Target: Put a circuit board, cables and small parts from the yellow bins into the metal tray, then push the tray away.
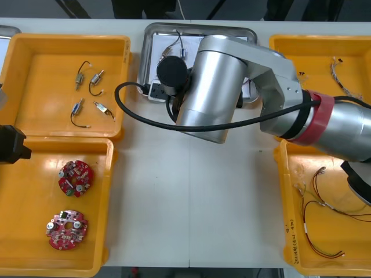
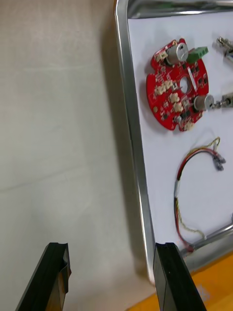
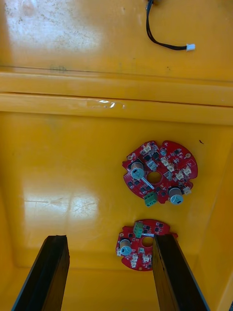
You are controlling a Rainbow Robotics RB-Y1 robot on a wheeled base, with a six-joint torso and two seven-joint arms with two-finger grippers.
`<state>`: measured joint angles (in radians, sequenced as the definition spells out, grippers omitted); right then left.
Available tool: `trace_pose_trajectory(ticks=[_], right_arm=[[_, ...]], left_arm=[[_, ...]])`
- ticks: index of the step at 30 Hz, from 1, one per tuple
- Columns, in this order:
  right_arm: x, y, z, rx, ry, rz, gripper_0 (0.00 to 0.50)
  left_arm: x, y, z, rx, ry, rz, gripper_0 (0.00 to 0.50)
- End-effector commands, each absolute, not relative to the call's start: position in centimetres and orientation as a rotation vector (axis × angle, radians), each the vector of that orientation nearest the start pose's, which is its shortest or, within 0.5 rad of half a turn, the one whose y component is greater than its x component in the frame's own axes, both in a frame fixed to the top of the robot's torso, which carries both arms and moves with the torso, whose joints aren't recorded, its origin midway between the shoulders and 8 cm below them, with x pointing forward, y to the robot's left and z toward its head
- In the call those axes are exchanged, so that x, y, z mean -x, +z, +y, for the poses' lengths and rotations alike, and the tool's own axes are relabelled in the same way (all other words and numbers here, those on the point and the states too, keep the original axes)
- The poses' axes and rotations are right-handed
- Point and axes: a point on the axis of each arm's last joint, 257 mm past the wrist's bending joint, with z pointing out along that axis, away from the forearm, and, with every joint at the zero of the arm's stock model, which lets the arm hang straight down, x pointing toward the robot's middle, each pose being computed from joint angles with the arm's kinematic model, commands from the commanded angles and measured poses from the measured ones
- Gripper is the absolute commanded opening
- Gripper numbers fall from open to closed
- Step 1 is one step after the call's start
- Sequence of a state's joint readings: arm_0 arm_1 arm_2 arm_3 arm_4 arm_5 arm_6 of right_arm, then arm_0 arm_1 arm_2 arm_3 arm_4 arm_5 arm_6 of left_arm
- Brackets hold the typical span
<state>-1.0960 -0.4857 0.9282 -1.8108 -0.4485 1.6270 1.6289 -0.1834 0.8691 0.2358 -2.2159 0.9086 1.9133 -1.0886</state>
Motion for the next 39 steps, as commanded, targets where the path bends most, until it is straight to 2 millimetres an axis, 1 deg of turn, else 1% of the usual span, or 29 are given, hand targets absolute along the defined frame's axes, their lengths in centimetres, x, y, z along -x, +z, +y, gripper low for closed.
trace_pose_trajectory(ticks=[1,5,6,7,10,13,15,18,20,21,22,23,25,26,28,29,31,32,33,35,37,38,39], right_arm=[[-48.3,-12.2,-3.3,1.518,-0.601,1.91,0.5],[-46.3,-11.9,-5.5,1.484,-0.597,1.984,0.5],[-46.0,-11.8,-5.8,1.477,-0.592,1.994,0.5],[-45.4,-11.7,-6.5,1.461,-0.585,2.021,0.5],[-44.8,-11.1,-6.6,1.416,-0.513,2.019,0.5],[-44.3,-10.5,-7.1,1.359,-0.447,2.029,0.5],[-44.1,-10.2,-7.6,1.312,-0.403,2.044,0.5],[-43.8,-9.7,-9.2,1.235,-0.325,2.082,0.5],[-43.4,-9.4,-10.9,1.171,-0.254,2.12,0.5],[-43.3,-9.3,-11.3,1.156,-0.24,2.128,0.5],[-42.9,-9.4,-12.5,1.119,-0.199,2.155,0.5],[-42.7,-9.4,-13.0,1.108,-0.188,2.163,0.5],[-42.1,-9.5,-15.0,1.057,-0.145,2.199,0.5],[-41.9,-9.5,-15.4,1.044,-0.139,2.205,0.5],[-41.3,-9.4,-17.6,0.983,-0.11,2.236,0.5],[-41.1,-9.5,-17.9,0.972,-0.101,2.242,0.5],[-40.5,-9.5,-19.9,0.912,-0.082,2.271,0.5],[-40.3,-9.6,-20.4,0.893,-0.075,2.282,0.5],[-39.9,-9.7,-21.6,0.836,-0.059,2.309,0.5],[-39.4,-9.9,-22.9,0.764,-0.028,2.348,0.5],[-38.7,-10.2,-24.8,0.657,0.003,2.395,0.5],[-38.5,-10.3,-25.3,0.631,0.007,2.407,0.5],[-38.2,-10.5,-26.3,0.577,0.015,2.429,0.5]], left_arm=[[-36.4,-14.6,37.9,-0.04,0.125,2.69,0.5],[-36.4,-14.6,37.9,-0.04,0.125,2.69,0.5],[-36.4,-14.6,37.9,-0.04,0.125,2.69,0.5],[-36.4,-14.6,37.9,-0.04,0.125,2.69,0.5],[-36.4,-14.6,37.9,-0.04,0.125,2.69,0.5],[-36.4,-14.6,37.9,-0.04,0.125,2.69,0.5],[-36.4,-14.6,37.9,-0.04,0.125,2.69,0.5],[-36.4,-14.6,37.9,-0.04,0.125,2.69,0.5],[-36.4,-14.6,37.9,-0.04,0.125,2.69,0.5],[-36.4,-14.6,37.9,-0.04,0.125,2.69,0.5],[-36.4,-14.6,37.9,-0.04,0.125,2.69,0.5],[-36.4,-14.6,37.9,-0.04,0.125,2.69,0.5],[-36.4,-14.6,37.9,-0.04,0.125,2.69,0.5],[-36.4,-14.6,37.9,-0.04,0.125,2.69,0.5],[-36.4,-14.6,37.9,-0.04,0.125,2.69,0.5],[-36.4,-14.6,37.9,-0.04,0.125,2.69,0.5],[-36.4,-14.6,37.9,-0.04,0.125,2.69,0.5],[-36.4,-14.6,37.9,-0.04,0.125,2.69,0.5],[-36.4,-14.6,37.9,-0.04,0.125,2.69,0.5],[-36.4,-14.6,37.9,-0.04,0.125,2.69,0.5],[-36.4,-14.6,37.9,-0.04,0.125,2.69,0.5],[-36.4,-14.6,37.9,-0.04,0.125,2.69,0.5],[-36.4,-14.6,37.9,-0.04,0.125,2.69,0.5]])
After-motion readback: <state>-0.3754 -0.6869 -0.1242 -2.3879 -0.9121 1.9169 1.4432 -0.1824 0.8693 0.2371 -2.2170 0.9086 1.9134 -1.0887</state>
